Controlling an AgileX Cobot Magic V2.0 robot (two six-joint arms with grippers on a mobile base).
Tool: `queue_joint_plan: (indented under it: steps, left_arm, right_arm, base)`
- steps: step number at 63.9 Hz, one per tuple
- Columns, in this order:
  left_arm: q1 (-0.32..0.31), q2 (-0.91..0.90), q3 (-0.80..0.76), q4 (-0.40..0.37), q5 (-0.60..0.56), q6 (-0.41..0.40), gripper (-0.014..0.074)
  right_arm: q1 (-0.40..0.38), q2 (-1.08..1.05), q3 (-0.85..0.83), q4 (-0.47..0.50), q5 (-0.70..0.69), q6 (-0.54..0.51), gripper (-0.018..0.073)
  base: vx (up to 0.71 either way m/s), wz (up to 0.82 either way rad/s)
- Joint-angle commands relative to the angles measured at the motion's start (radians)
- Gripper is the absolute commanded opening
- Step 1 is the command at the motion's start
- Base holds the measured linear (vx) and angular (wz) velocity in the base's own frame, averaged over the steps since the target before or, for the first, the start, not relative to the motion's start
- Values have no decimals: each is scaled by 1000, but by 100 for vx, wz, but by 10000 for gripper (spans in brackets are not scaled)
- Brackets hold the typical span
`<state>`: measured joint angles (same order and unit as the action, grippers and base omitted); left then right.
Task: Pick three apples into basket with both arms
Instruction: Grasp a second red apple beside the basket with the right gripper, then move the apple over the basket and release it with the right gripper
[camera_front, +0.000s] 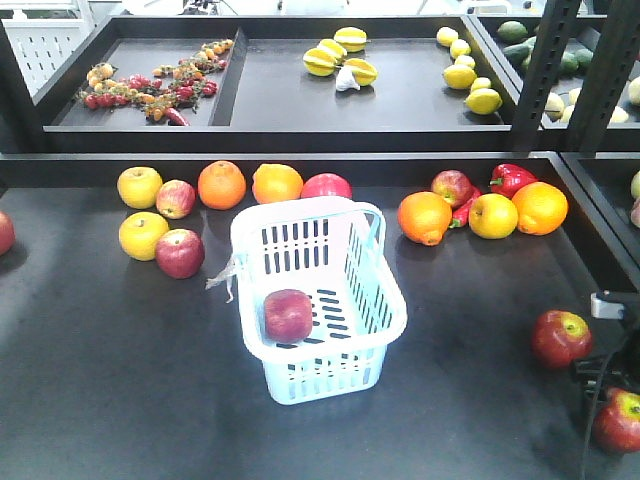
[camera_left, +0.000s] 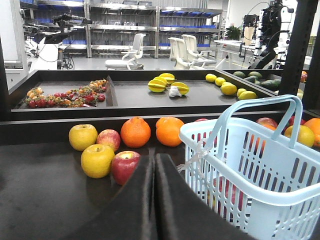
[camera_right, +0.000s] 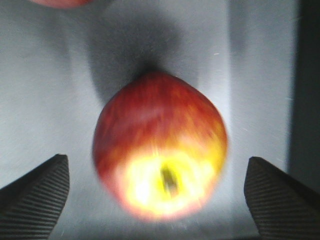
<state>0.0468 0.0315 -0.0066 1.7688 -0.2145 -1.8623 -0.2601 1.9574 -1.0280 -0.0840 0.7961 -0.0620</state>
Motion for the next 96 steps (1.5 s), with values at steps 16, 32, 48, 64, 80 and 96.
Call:
queue_joint_plan:
  steps: [16, 32, 48, 64, 80, 96]
  left_arm:
    - [3, 21, -24, -8, 20, -1, -8]
    - [3, 21, -24, -8, 20, -1, -8]
    - [3, 21, -24, -8, 20, -1, -8]
    - [3, 21, -24, -8, 20, -1, -8]
    - [3, 21, -24, -8, 20, -1, -8]
    - [3, 21, -24, -8, 20, -1, -8]
  right_arm:
    - [-8, -29, -23, -5, -13, 5, 452]
    - [-8, -58, -23, 13, -14, 5, 162]
    - [-8, -254, -23, 108, -12, -31, 25]
    - [66, -506, -23, 580, 8, -364, 15]
    - [349, -530, -23, 892, -83, -596, 15]
    - [544, -385, -69, 935, -251, -598, 16]
  base:
    - [0, 0]
    - [0, 0]
    - [0, 0]
    - [0, 0]
    - [0, 0]
    - [0, 0]
